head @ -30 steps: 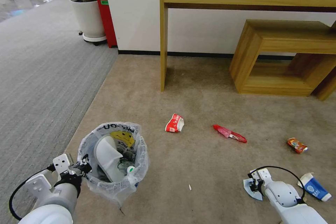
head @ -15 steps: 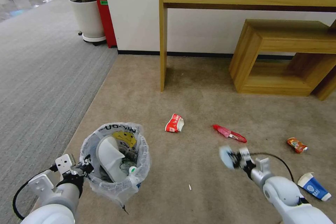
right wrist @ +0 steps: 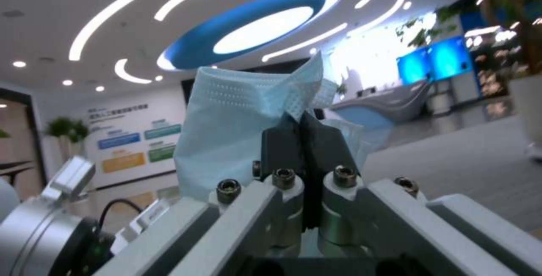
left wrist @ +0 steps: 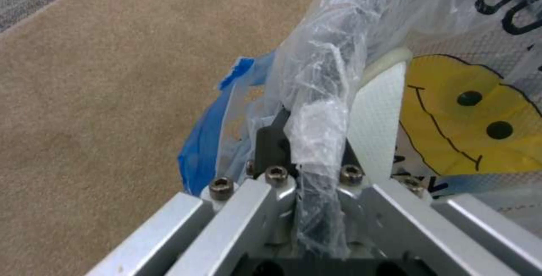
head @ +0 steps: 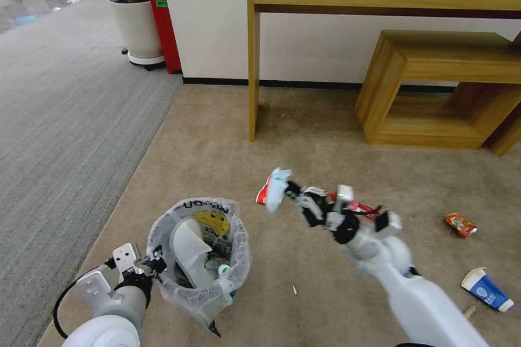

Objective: Pick up the trash bin and place the garbage on the floor into it.

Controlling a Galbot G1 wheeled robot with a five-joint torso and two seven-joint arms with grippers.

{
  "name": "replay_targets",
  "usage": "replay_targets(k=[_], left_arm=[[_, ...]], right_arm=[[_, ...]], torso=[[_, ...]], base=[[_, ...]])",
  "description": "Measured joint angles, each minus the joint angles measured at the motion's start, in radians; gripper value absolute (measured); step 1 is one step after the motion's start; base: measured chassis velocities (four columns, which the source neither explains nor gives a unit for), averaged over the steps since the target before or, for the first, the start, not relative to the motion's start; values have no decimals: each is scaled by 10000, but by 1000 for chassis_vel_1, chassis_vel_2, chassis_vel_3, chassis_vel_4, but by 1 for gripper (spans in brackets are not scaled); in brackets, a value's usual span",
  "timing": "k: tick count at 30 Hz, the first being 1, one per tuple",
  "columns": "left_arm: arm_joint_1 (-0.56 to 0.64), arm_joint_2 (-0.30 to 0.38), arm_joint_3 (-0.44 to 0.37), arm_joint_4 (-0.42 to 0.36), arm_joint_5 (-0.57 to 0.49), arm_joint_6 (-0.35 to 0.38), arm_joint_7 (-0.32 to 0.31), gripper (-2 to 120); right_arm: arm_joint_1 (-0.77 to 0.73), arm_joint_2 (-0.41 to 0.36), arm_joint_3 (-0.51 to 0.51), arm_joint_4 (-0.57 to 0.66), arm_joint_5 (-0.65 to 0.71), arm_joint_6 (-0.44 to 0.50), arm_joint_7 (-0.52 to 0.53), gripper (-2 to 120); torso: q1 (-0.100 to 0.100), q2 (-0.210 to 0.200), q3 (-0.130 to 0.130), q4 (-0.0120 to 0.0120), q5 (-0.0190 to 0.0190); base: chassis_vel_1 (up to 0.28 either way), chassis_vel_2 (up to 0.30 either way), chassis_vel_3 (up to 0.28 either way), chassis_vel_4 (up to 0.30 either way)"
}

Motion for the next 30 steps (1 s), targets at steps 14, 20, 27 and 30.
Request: replay_targets(k=[14,20,27,30], left_arm=[[-224,40,-1,21,-65,47,30,1],[-222,60,8,-117,-87,76,44,1],[-183,83,-14,-137,-79,78,45,1],[-176,84,-19,-151,-70,78,46,1]], right_arm=[[1371,833,-2058,-1823,-714,61,-234,0],[1426,625,-2134,-1876,-1115,58,-422,18],[1313,452,-1880,-1808,-1476,37,-758,43],[1252,370,-1739,-1813,-1673,35,-819,53]], torso=[[0,0,0,0,-3],[0,0,0,-1,-1],[0,0,-1,-1,0],[0,0,-1,-1,0]], base=[[0,0,0,0],[0,0,0,0],[0,0,0,0],[0,0,0,0]])
